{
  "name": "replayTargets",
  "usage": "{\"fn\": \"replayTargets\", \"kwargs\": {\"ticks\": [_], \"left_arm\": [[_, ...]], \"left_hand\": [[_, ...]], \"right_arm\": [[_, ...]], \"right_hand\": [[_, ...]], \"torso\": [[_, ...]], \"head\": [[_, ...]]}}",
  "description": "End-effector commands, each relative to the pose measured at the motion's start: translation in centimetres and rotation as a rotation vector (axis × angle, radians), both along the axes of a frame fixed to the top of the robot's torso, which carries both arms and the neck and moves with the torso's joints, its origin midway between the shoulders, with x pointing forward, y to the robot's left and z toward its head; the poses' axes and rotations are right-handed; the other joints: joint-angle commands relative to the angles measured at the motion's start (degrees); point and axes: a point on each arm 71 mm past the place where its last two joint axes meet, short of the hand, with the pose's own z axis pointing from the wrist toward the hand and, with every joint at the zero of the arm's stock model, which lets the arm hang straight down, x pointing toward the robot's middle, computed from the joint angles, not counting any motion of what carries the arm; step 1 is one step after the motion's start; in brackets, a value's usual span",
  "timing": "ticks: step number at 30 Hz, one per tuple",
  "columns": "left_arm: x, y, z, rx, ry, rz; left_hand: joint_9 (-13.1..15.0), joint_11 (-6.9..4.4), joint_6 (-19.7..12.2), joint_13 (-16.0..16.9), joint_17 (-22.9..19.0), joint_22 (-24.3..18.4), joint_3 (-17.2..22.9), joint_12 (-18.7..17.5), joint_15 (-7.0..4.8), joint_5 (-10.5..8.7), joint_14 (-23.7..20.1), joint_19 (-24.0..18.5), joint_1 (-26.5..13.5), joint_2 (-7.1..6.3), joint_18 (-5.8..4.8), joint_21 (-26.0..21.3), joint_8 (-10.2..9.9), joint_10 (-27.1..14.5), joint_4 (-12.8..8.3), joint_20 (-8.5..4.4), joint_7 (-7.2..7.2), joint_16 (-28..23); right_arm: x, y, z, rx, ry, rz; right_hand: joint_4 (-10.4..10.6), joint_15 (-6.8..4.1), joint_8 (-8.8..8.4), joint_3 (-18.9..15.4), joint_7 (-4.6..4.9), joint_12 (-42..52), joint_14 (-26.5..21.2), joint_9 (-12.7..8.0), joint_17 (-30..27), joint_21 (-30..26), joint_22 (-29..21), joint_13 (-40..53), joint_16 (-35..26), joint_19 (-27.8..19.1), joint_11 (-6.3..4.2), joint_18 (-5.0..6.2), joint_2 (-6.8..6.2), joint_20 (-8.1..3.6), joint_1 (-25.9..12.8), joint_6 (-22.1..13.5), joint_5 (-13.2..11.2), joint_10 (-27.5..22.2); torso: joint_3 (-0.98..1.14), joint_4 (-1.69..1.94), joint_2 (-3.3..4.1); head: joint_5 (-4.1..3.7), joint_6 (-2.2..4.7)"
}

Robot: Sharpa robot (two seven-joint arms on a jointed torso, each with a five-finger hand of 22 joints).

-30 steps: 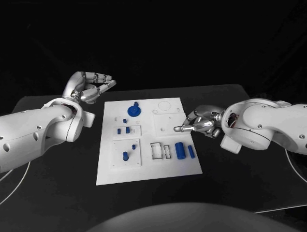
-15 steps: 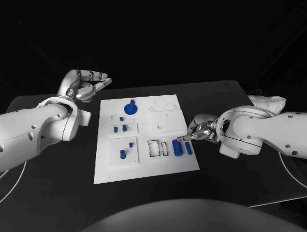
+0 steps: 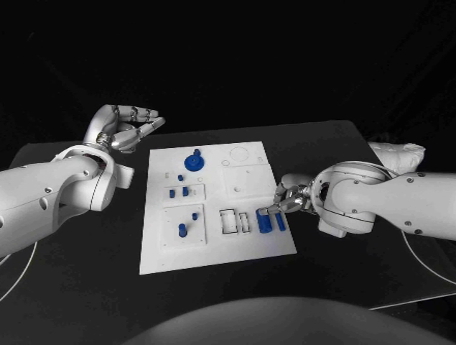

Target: Assemble the parts on the task board

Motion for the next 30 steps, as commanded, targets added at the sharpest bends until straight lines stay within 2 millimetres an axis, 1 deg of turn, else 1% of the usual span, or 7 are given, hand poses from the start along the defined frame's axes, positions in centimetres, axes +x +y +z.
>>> {"fn": "replayTargets", "kwargs": {"ticks": [1, 10, 12, 14, 15, 23, 30], "left_arm": [[0.0, -0.1, 0.1, -0.006, 0.001, -0.017], [-0.1, -0.1, 0.1, -0.006, 0.002, -0.016], [-0.1, -0.1, 0.0, -0.006, 0.003, -0.017], [-0.1, 0.0, 0.0, -0.006, 0.003, -0.017], [-0.1, 0.0, 0.0, -0.006, 0.003, -0.017], [-0.1, 0.1, 0.0, -0.007, 0.004, -0.021], [-0.2, 0.2, 0.1, -0.007, 0.004, -0.021]], "left_hand": [[-0.1, 0.06, 0.2, -0.1, 15.1, 12.5, 0.1, -0.3, 0.16, -0.05, 6.0, 0.8, 0.1, 0.24, 0.7, -0.2, -0.3, -0.3, 0.0, 0.2, 0.03, 0.1], [-0.1, 0.06, 0.2, -0.1, 15.1, 12.5, 0.1, -0.3, 0.16, -0.05, 6.0, 0.8, 0.1, 0.24, 0.7, -0.2, -0.3, -0.3, 0.0, 0.2, 0.03, 0.1], [-0.1, 0.06, 0.2, -0.1, 15.1, 12.5, 0.1, -0.3, 0.16, -0.05, 6.0, 0.8, 0.1, 0.24, 0.7, -0.2, -0.3, -0.3, 0.0, 0.2, 0.03, 0.1], [-0.1, 0.06, 0.2, -0.1, 15.1, 12.5, 0.1, -0.3, 0.16, -0.05, 6.0, 0.8, 0.1, 0.24, 0.7, -0.2, -0.3, -0.3, 0.0, 0.2, 0.03, 0.1], [-0.1, 0.06, 0.2, -0.1, 15.1, 12.5, 0.1, -0.3, 0.16, -0.05, 6.0, 0.8, 0.1, 0.24, 0.7, -0.2, -0.3, -0.3, 0.0, 0.2, 0.03, 0.1], [-0.1, 0.06, 0.2, -0.1, 15.1, 12.5, 0.0, -0.2, 0.16, -0.05, 6.0, 0.8, 0.1, 0.32, 0.69, -0.2, -0.3, -0.3, 0.0, 0.2, 0.02, 0.1], [-0.1, 0.06, 0.2, -0.1, 15.1, 12.5, 0.0, -0.2, 0.16, -0.05, 6.0, 0.8, 0.1, 0.32, 0.69, -0.2, -0.3, -0.3, 0.0, 0.2, 0.02, 0.1]], "right_arm": [[-0.1, 0.0, -0.3, -0.039, 0.015, 0.021], [-0.1, 0.4, -1.2, -0.047, 0.055, 0.028], [-0.1, 0.5, -1.4, -0.046, 0.064, 0.032], [-0.1, 0.7, -1.5, -0.046, 0.073, 0.037], [-0.1, 0.8, -1.6, -0.046, 0.078, 0.04], [0.0, 1.5, -2.2, -0.043, 0.104, 0.047], [0.2, 2.1, -2.6, -0.046, 0.114, 0.05]], "right_hand": [[-0.2, -0.47, 0.24, 0.5, -0.33, 0.2, 5.9, 0.2, 15.1, 0.2, 15.1, 15.1, 0.2, 5.9, -0.35, -0.39, -0.08, -0.47, 0.5, 0.1, -0.3, 6.0], [-0.7, -0.56, 0.33, 1.2, -0.44, 0.2, 5.9, 0.6, 15.1, 0.2, 15.1, 15.1, 0.2, 5.9, -0.45, -0.39, 0.1, -0.56, 1.0, 0.2, -0.5, 6.0], [-0.7, -0.58, 0.28, 1.4, -0.43, 0.2, 5.9, 0.7, 15.1, 0.2, 15.1, 15.1, 0.2, 5.9, -0.46, -0.39, 0.19, -0.58, 1.1, 0.2, -0.6, 6.0], [-0.8, -0.58, 0.22, 1.5, -0.42, 0.2, 5.9, 0.7, 15.1, 0.2, 15.1, 15.1, 0.2, 5.9, -0.46, -0.39, 0.22, -0.59, 1.1, 0.1, -0.6, 6.0], [-0.8, -0.58, 0.16, 1.5, -0.4, 0.2, 5.9, 0.8, 15.1, 0.2, 15.1, 15.1, 0.2, 5.9, -0.45, -0.39, 0.24, -0.59, 1.1, 0.0, -0.6, 6.0], [-1.0, -0.58, -0.17, 1.9, -0.31, 0.2, 5.9, 0.9, 15.1, 0.2, 15.1, 15.1, 0.2, 5.9, -0.38, -0.39, 0.35, -0.61, 1.2, -0.4, -0.8, 6.0], [-1.8, -0.56, -0.46, 3.0, -0.26, 0.2, 5.9, 1.2, 15.1, 0.2, 15.1, 15.1, 0.2, 5.9, -0.31, -0.39, 0.71, -0.61, 1.8, -0.5, -1.1, 6.0]], "torso": [[-0.05, 0.0, 0.08], [-0.04, -0.01, 0.08], [-0.03, -0.02, 0.03], [-0.02, -0.03, 0.03], [-0.01, -0.05, 0.05], [-0.03, -0.01, 0.06], [-0.04, 0.01, 0.04]], "head": [[0.07, 0.06], [0.44, -0.08], [0.68, -0.36], [0.77, -0.35], [1.02, -0.37], [0.98, -0.15], [0.91, 0.11]]}}
